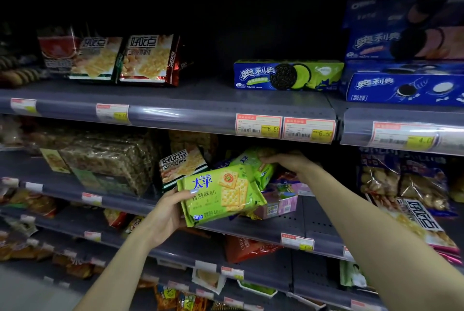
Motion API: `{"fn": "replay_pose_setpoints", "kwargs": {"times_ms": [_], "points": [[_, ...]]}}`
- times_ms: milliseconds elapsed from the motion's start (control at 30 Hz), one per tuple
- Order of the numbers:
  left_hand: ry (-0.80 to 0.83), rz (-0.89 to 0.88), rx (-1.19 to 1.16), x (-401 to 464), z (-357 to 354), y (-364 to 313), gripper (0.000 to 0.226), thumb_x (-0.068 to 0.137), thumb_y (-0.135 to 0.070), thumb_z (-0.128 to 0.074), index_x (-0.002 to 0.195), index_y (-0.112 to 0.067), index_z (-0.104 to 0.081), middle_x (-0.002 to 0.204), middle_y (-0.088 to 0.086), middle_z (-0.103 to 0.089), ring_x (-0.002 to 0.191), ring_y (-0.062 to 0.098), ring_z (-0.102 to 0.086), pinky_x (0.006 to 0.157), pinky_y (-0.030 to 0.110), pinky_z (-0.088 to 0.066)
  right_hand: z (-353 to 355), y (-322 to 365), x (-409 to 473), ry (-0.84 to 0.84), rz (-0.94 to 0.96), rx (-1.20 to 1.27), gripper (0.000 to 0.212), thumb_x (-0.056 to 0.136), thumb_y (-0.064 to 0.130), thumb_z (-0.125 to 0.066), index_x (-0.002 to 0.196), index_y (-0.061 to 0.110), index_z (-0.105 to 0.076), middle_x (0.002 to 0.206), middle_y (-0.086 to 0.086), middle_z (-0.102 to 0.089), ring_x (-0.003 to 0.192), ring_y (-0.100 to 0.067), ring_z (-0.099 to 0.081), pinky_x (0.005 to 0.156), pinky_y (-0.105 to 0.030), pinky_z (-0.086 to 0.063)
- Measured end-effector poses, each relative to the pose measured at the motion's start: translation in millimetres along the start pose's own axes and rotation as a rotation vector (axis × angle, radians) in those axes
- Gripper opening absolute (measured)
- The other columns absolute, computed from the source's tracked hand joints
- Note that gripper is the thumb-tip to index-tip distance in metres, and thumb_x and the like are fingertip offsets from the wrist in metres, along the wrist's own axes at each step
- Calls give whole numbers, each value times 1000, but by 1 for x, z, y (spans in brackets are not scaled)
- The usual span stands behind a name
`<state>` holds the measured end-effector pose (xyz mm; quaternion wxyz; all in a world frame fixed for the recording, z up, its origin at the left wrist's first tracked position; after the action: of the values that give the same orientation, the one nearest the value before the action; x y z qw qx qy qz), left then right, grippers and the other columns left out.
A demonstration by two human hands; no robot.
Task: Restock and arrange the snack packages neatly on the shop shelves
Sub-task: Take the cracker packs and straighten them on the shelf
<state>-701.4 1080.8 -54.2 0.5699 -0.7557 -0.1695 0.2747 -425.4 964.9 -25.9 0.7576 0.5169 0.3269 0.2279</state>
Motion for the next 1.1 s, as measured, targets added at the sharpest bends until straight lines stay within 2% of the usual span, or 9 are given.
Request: {"fn": "replay_pose_setpoints", "kwargs": {"times_ms": [167, 367, 467, 633, 733, 800, 867, 1000, 1100], "points": [[-16, -11, -7, 3, -5, -2, 74, 57, -38, -76, 125, -14, -60, 121, 14, -67, 115, 37, -60, 101, 62, -40, 4, -3, -1, -63, 2, 44, 81, 67, 23, -85, 135, 4, -47, 139, -8, -51, 126, -24, -48, 88, -24, -37], [-34, -20, -3, 4, -11, -4, 63, 65, -34, -74, 123, -14, -61, 119, 12, -68, 114, 35, -61, 101, 62, -42, 6, -2, -6, -118, 55, 149, 83, 63, 15, -87, 134, 7, -46, 136, -6, -53, 124, -25, -49, 92, -28, -42], [-42, -22, -10, 3, -10, -3, 54, 73, -30, -67, 124, -13, -60, 119, 13, -68, 114, 35, -61, 100, 61, -42, 7, -3, -8, -176, 49, 224, 80, 59, 17, -89, 129, 10, -51, 131, -6, -58, 118, -25, -54, 96, -34, -46], [-71, -33, -6, 1, -9, -3, 51, 75, -27, -67, 124, -15, -60, 119, 13, -68, 112, 34, -63, 99, 59, -44, 16, -8, -10, -298, 82, 461, 47, 64, 6, -83, 107, 12, -64, 107, -8, -69, 94, -26, -66, 72, -35, -55], [-88, -38, -1, -1, -10, -3, 44, 80, -24, -64, 124, -15, -59, 118, 13, -69, 108, 34, -65, 92, 56, -50, 25, -15, -14, -353, 80, 633, 33, 69, 1, -78, 95, 16, -63, 101, -7, -69, 97, -28, -65, 79, -41, -56], [-99, -50, -8, -1, -13, -4, 37, 86, -20, -58, 123, -15, -59, 115, 12, -70, 103, 32, -67, 82, 50, -55, 30, -19, -18, -376, 73, 700, 35, 70, 0, -75, 102, 11, -64, 104, -10, -69, 99, -31, -66, 79, -43, -57], [-100, -60, -5, -2, -18, -5, 31, 91, -15, -54, 122, -15, -59, 114, 11, -70, 102, 30, -68, 79, 47, -57, 33, -21, -23, -410, 78, 735, 43, 71, 1, -75, 112, 6, -63, 107, -12, -68, 97, -31, -67, 72, -39, -58], [-112, -52, -13, -1, -24, -4, 32, 92, -11, -54, 123, -15, -57, 116, 11, -69, 109, 32, -64, 90, 53, -51, 36, -20, -39, -433, 128, 851, 49, 73, -1, -74, 119, 1, -57, 111, -15, -67, 86, -27, -66, 52, -28, -56], [-126, -40, -4, 0, -26, -2, 32, 91, -12, -56, 123, -14, -57, 114, 11, -71, 108, 33, -65, 88, 50, -52, 33, -18, -52, -374, 141, 958, 50, 78, -2, -69, 124, 1, -50, 103, -14, -65, 77, -22, -63, 62, -33, -57]]}}
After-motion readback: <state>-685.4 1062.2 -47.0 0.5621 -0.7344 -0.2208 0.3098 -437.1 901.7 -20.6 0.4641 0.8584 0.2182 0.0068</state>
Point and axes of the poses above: each hand's wrist, its own x-axis towards the middle knuckle, its own z-axis out of the back of the hand, y = z × x, the point moved 3 cm from there along x, towards the middle knuckle
